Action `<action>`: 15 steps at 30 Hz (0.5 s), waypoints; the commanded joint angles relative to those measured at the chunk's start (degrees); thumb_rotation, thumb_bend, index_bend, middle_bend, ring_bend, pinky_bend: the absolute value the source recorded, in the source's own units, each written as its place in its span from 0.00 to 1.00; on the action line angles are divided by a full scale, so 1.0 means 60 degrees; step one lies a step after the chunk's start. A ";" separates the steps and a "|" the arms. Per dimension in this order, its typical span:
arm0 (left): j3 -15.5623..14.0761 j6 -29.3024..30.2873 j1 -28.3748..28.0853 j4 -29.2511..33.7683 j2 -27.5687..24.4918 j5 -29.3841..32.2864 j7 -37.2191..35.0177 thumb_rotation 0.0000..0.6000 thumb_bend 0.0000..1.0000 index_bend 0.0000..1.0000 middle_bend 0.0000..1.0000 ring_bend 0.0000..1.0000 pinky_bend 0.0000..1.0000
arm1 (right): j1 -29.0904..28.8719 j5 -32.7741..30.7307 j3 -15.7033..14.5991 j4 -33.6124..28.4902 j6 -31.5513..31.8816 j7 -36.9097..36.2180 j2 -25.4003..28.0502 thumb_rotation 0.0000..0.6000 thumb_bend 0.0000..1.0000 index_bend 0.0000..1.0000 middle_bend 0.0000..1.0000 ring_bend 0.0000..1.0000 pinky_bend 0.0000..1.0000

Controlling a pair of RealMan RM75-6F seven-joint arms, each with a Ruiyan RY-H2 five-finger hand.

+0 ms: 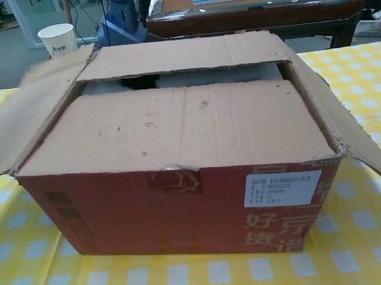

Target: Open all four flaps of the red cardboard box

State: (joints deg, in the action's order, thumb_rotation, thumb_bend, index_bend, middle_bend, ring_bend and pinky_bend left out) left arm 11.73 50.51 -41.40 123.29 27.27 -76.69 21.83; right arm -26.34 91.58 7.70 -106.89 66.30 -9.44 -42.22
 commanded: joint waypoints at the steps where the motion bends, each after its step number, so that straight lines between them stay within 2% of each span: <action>1: -0.0034 -0.0101 0.0083 -0.0110 0.0044 -0.0053 -0.0098 0.38 0.12 0.47 0.39 0.10 0.00 | 0.0002 0.0007 -0.0003 0.0011 0.0012 -0.0005 -0.0016 1.00 0.77 0.30 0.33 0.24 0.18; 6: -0.0036 0.0154 0.0267 -0.0270 0.0465 -0.0271 -0.0443 0.37 0.12 0.46 0.39 0.10 0.00 | 0.0046 0.0019 -0.0027 0.0029 0.0066 -0.0020 -0.0015 1.00 0.77 0.30 0.33 0.24 0.18; 12: -0.0200 0.0468 0.0568 -0.0639 0.1162 -0.1001 -0.1493 0.37 0.12 0.45 0.39 0.11 0.00 | 0.0108 0.0074 -0.0146 0.0070 0.0021 0.0131 -0.0065 1.00 0.77 0.30 0.33 0.24 0.18; 15: -0.0321 0.0731 0.0776 -0.0813 0.1489 -0.1239 -0.1763 0.37 0.12 0.45 0.39 0.12 0.00 | 0.0084 0.0117 -0.0175 0.0048 -0.0032 0.0292 -0.0140 1.00 0.72 0.30 0.33 0.24 0.18</action>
State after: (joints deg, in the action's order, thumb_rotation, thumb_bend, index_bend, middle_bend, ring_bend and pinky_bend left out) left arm 10.36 53.90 -37.60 119.18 35.11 -83.28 12.24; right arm -25.79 92.19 6.73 -106.56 66.22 -7.84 -42.93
